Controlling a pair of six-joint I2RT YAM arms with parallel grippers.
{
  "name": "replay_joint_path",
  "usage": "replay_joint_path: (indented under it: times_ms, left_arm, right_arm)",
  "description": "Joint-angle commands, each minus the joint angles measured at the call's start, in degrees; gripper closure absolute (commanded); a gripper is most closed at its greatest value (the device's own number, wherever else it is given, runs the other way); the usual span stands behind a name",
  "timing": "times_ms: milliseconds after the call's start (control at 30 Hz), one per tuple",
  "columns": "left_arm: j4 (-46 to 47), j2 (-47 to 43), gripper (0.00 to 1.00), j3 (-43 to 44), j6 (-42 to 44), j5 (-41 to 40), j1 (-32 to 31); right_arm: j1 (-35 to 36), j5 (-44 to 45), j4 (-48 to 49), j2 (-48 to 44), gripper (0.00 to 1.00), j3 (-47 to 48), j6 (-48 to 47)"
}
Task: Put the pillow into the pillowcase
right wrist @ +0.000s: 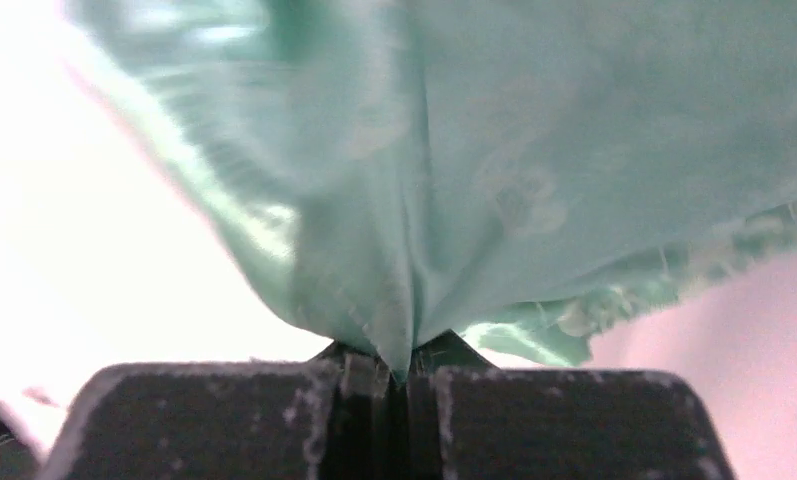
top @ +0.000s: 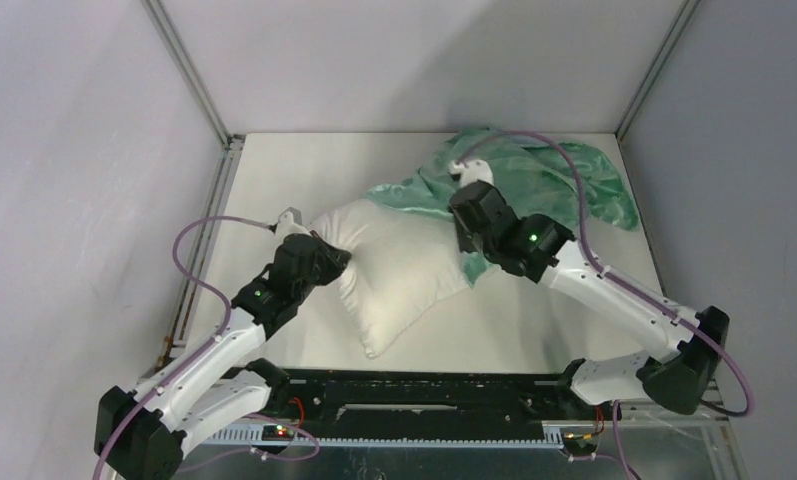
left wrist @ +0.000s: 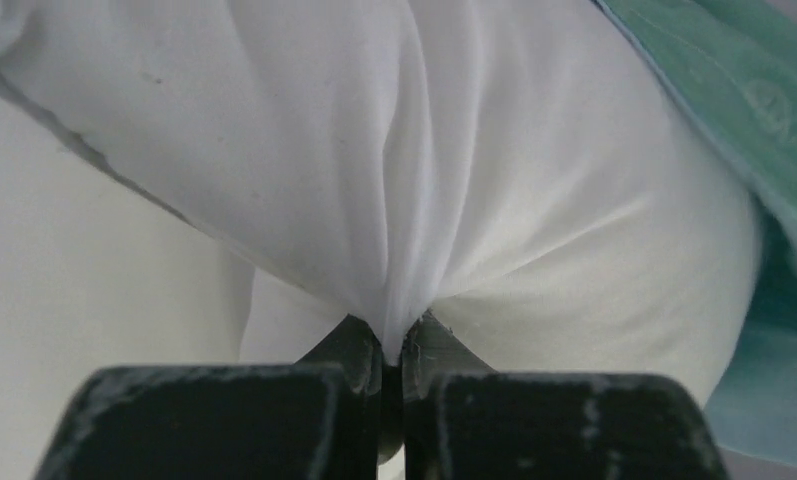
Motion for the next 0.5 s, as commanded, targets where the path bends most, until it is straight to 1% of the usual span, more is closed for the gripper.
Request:
replay_joint_path:
  times_ms: [0,67,100,133,200,233,300,433,467]
  left_arm:
    - [4.2,2.9,1.0,7.0,1.0,0.4,-0.4]
    - [3.6,4.8,1.0,10.3,1.2,0.9,-2.4]
    - [3.0,5.6,1.0,12.2,1.7,1.1,-3.7]
    - [1.9,6.1,1.0,14.2,2.2,1.2,-5.1]
    - [-0.3,6.3,1.0,17.5,2.8,1.7,-7.8]
    - [-1.1,6.0,1.0,18.3,2.9,2.6,-8.5]
    - [-3.1,4.7,0.99,19.2,2.3,5.1,-9.3]
    - [-5.7,1.0,0.9,18.9,-0.1,11.5,-9.9]
    - [-6.2,-0.1,0.85,18.9,-0.4,12.8,-10.0]
  right_arm:
    - [14.7,-2.0,-4.8,7.0,1.0,22.2,1.8]
    - [22.1,0.1,-9.4,13.5,1.0,33.9,1.1]
    - [24.0,0.7,-11.5,16.8,1.0,38.1,1.0]
    - [24.7,1.1,-13.3,19.3,1.0,41.4,1.1]
    - [24.0,0.4,-13.3,21.4,1.0,43.5,0.1]
    - [22.4,-1.3,-13.2,21.7,1.0,43.8,0.0]
    - [16.7,-5.9,-12.0,21.6,1.0,42.7,0.3]
    - [5.0,-16.0,-9.8,24.6,1.0,40.1,0.8]
    - [2.9,-17.4,-9.4,26.2,1.0,39.7,0.8]
